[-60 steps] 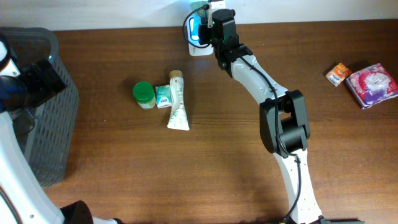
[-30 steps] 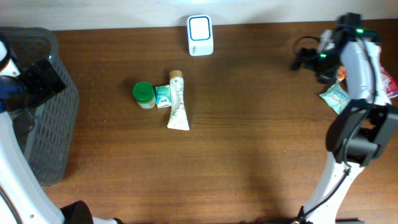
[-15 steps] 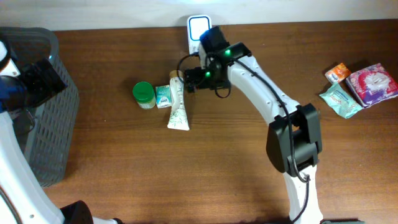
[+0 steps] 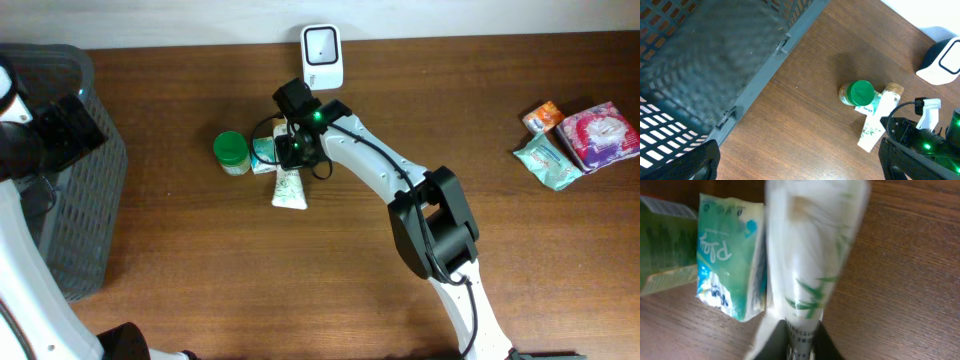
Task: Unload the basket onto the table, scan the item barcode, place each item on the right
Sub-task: 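Grasp the white tube with the right gripper and lift it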
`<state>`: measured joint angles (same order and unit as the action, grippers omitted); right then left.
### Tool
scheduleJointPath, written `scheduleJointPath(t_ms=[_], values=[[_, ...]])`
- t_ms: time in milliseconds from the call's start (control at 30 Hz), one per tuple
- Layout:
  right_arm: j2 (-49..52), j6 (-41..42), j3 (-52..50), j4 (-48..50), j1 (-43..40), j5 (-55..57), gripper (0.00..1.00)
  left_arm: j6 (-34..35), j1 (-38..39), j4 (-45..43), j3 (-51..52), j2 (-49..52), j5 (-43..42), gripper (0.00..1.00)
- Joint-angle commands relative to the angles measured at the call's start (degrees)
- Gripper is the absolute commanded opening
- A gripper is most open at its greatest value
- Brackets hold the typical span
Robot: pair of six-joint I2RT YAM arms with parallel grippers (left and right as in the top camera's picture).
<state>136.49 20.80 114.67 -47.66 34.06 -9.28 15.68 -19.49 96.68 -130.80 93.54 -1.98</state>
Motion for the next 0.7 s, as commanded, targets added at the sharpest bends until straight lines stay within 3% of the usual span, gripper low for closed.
scheduleJointPath(t_ms=[0,167,233,267,400,433,667], values=[[0.7,-0.4,-0.2,-2.3,-0.7,1.0,0.04,0.3,-0.2,0.0,-0.1,-0.6,-0.2,0.99],[-6.1,-0.3,-0.2,-16.7,-5.7,17.0,0.04,0.3,-0.2,0.0,-0.1,-0.6,-0.2,0.99],[-6.1,-1.5,-0.2,-19.8,-8.0,17.3,0.04,0.3,-0.2,0.0,-0.1,-0.6,-0.2,0.99],[-6.1,-2.6,-0.2,-20.5,-8.7,17.4,0.15,0.3,-0.2,0.0,-0.1,-0.6,-0.2,0.99],[-6.1,-2.5,-0.2,-21.9,-10.5,18.8,0.17,0.3,-0.2,0.0,-0.1,-0.6,-0.2,0.99],[-6.1,-2.5,-0.2,-22.1,-11.2,18.8,0.23,0.3,-0.2,0.0,-0.1,-0.6,-0.2,0.99],[-7.6,-2.5,3.9,-23.6,-8.2,18.9,0.26,0.3,-0.2,0.0,-0.1,-0.6,-0.2,0.99]])
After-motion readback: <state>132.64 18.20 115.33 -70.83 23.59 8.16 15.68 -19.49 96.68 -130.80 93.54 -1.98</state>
